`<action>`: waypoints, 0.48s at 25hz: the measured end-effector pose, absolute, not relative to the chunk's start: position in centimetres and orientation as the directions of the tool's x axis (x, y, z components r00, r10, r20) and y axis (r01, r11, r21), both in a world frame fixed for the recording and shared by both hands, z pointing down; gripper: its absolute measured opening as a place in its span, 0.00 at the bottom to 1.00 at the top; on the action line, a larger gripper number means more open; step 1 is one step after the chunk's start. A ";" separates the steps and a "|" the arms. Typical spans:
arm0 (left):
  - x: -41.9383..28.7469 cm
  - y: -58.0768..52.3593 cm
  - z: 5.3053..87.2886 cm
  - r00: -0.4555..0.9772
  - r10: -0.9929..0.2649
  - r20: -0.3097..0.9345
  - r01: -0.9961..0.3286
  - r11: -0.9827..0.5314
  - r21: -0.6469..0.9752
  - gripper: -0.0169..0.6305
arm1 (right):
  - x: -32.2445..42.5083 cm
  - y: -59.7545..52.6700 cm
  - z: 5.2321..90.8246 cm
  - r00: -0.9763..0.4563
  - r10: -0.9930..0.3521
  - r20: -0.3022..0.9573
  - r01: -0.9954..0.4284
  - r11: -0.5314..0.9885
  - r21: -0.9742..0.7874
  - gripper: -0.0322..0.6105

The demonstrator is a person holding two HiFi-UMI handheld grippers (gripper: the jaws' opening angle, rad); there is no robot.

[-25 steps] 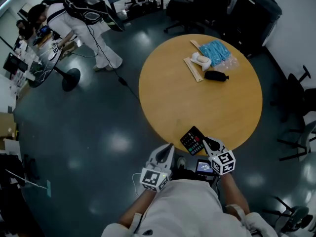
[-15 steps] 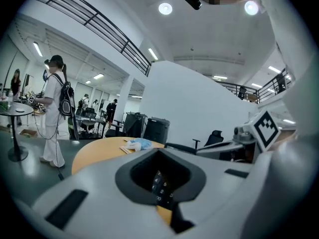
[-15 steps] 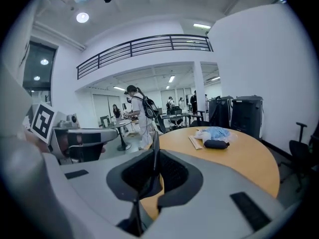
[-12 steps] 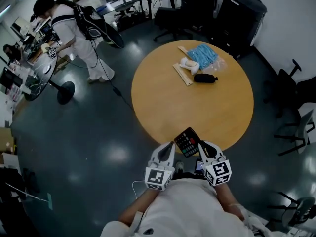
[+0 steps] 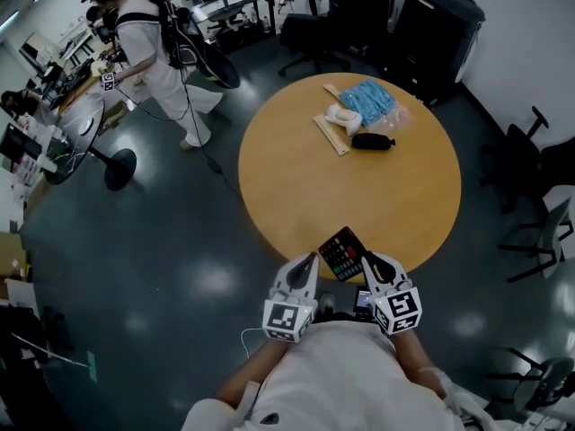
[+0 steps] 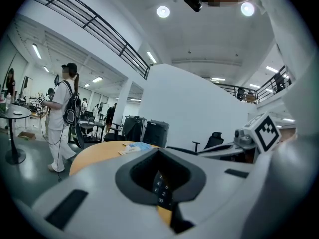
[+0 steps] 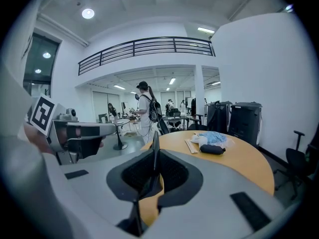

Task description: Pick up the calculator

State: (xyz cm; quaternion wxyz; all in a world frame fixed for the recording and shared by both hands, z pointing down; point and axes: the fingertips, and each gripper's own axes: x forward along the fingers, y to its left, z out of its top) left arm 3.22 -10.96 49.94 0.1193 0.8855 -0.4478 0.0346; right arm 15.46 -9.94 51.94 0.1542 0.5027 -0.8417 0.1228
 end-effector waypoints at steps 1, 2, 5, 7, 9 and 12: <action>3.2 -10.9 50.0 0.597 -0.785 0.168 -0.801 -0.570 0.182 0.04 | 15.5 -9.9 51.9 -0.447 -0.808 0.383 -0.884 0.465 -0.051 0.12; 3.3 -10.9 50.0 0.597 -0.785 0.168 -0.801 -0.570 0.184 0.04 | 15.5 -9.9 52.0 -0.448 -0.808 0.383 -0.883 0.466 -0.051 0.12; 3.2 -10.7 50.0 0.598 -0.784 0.170 -0.800 -0.570 0.185 0.04 | 15.5 -9.8 52.0 -0.450 -0.805 0.385 -0.881 0.470 -0.049 0.12; 3.1 -10.5 50.0 0.596 -0.784 0.173 -0.801 -0.568 0.189 0.04 | 15.4 -9.7 52.0 -0.453 -0.804 0.386 -0.880 0.472 -0.050 0.12; 3.0 -10.4 50.0 0.594 -0.786 0.173 -0.803 -0.564 0.191 0.04 | 15.2 -9.6 52.0 -0.456 -0.803 0.384 -0.878 0.475 -0.050 0.12; 2.7 -10.5 50.1 0.589 -0.790 0.170 -0.806 -0.559 0.195 0.04 | 15.0 -9.7 52.0 -0.462 -0.802 0.379 -0.875 0.481 -0.049 0.12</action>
